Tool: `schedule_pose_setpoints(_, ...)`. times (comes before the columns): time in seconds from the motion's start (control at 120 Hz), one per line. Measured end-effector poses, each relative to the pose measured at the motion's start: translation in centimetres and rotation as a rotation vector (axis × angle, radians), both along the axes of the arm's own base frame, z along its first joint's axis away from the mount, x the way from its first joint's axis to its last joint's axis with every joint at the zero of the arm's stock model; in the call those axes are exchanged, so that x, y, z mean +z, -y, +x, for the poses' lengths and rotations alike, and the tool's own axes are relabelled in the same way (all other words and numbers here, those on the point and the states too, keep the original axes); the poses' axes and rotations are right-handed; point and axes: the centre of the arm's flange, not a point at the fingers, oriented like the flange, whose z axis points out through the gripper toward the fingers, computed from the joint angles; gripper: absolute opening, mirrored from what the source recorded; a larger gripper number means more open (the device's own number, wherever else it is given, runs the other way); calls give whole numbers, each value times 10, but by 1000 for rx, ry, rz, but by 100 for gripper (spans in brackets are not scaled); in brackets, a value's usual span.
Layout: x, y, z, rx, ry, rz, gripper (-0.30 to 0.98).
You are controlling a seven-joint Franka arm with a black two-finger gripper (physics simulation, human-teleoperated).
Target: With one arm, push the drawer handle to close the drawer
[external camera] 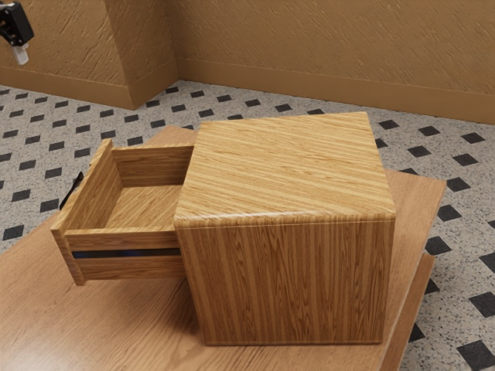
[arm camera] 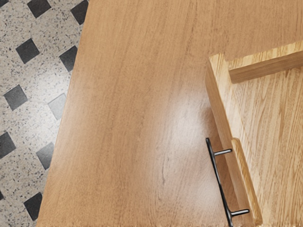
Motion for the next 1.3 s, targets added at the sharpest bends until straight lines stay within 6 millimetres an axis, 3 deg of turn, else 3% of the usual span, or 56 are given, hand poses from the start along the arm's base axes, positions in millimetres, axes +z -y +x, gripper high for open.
schedule_pose_setpoints(0.133,-5,2,0,-9,-25,-3,69)
schedule_pose_setpoints(0.258,-34,16,5,-27,-129,-8,69)
schedule_pose_setpoints(0.342,-52,19,-3,-43,-187,-14,69)
schedule_pose_setpoints(0.417,-74,3,-23,-40,-228,-41,69)
schedule_pose_setpoints(0.483,-105,-5,-31,-40,-293,-62,69)
schedule_pose_setpoints(0.583,-133,-13,-28,-102,-324,-62,69)
schedule_pose_setpoints(0.717,-168,-38,-22,-186,-304,-90,68)
schedule_pose_setpoints(0.8,-185,-50,-17,-236,-278,-103,51)
schedule_pose_setpoints(0.892,-201,-54,-1,-314,-267,-91,28)
schedule_pose_setpoints(0.983,-221,-58,13,-395,-269,-78,12)
schedule_pose_setpoints(1.133,-264,-55,19,-566,-254,-67,-1)
schedule_pose_setpoints(1.3,-300,-68,20,-722,-179,-42,-6)
